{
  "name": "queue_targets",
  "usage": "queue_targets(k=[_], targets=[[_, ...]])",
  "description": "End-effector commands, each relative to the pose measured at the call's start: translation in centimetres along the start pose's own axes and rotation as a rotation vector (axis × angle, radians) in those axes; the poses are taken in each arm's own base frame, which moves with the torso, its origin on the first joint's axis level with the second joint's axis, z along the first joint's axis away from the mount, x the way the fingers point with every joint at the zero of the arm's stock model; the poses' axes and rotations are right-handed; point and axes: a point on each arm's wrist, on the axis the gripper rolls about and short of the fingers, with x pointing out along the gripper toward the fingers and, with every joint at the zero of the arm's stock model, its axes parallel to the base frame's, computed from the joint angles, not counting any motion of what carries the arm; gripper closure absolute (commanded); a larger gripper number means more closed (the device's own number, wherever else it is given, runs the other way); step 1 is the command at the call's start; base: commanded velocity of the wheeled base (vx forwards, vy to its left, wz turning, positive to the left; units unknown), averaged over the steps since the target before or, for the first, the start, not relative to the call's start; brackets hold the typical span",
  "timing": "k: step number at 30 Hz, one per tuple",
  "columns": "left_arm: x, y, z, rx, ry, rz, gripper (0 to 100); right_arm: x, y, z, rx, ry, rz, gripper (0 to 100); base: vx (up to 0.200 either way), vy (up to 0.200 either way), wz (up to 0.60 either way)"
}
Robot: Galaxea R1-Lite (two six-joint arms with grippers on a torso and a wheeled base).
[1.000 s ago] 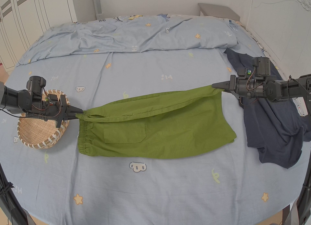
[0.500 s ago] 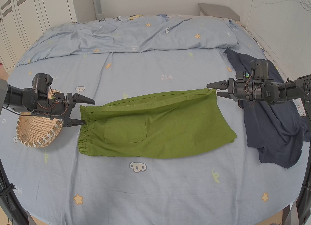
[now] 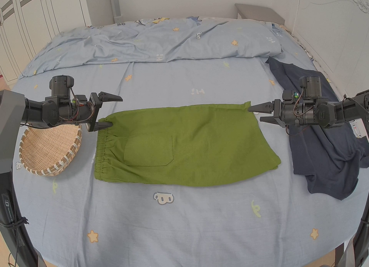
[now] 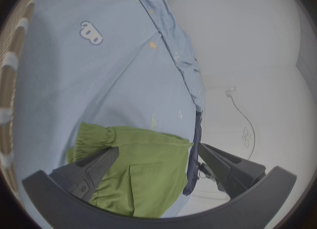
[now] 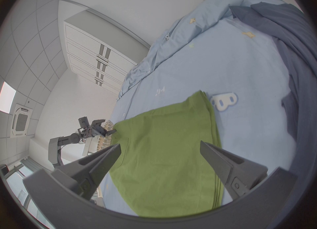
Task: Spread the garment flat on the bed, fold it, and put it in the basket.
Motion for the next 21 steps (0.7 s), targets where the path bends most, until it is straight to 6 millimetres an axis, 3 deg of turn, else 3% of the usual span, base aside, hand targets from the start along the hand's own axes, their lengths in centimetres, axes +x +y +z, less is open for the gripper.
queue_targets(k=[1,7,13,17,21], targets=[[2.9,2.1,1.1,-0.056,-0.044,0.022,0,-2.8,2.5,-0.8,-0.017,-0.005,0.004,0,0.000,0.000,0.00],[2.3,1.1,0.6,-0.058,-0.039,0.017,0,-4.7,3.7,-2.7,-0.034,-0.028,0.018,0,0.000,0.000,0.00],[-1.6,-2.9,-0.5,-0.009,-0.062,-0.024,0,-6.5,5.1,-4.2,-0.056,-0.061,0.033,0,0.000,0.000,0.00],[-4.7,-4.5,-3.0,-0.007,-0.058,-0.021,0,-7.6,6.1,-4.5,-0.059,-0.075,0.036,0,0.000,0.000,0.00],[-6.2,-3.0,-5.9,0.046,-0.055,0.022,0,-8.4,6.6,-4.6,-0.065,-0.085,0.035,0,0.000,0.000,0.00]])
